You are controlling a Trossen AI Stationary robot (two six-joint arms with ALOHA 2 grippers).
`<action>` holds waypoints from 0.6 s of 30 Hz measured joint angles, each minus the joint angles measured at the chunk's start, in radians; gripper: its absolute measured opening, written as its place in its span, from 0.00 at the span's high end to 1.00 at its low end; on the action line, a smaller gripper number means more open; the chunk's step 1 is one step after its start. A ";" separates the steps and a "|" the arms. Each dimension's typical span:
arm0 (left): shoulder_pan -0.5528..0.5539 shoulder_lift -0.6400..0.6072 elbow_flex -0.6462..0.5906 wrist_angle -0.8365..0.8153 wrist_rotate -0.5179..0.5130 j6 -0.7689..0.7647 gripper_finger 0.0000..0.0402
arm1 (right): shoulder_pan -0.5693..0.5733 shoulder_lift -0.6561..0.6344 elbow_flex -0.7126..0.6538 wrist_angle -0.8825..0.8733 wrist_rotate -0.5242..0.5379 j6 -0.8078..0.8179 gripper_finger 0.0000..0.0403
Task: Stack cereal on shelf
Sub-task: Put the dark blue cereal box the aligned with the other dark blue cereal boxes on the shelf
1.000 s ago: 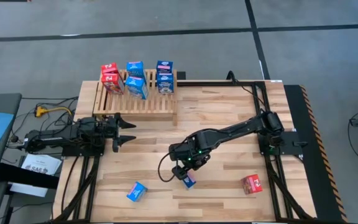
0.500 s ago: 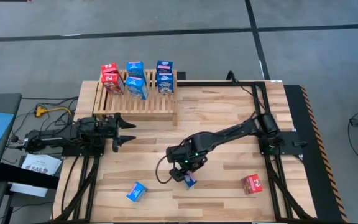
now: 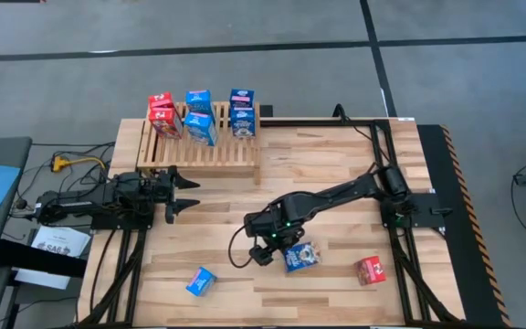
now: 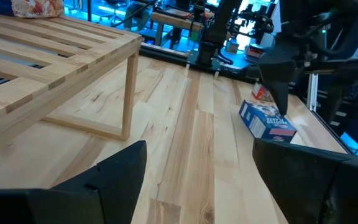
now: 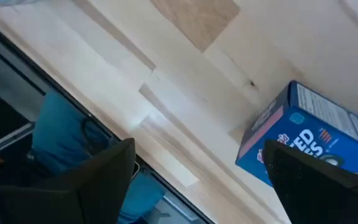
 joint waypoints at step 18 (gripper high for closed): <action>0.000 0.000 0.000 0.000 0.000 0.000 0.29 | 0.060 -0.096 -0.003 -0.406 0.262 -0.640 0.07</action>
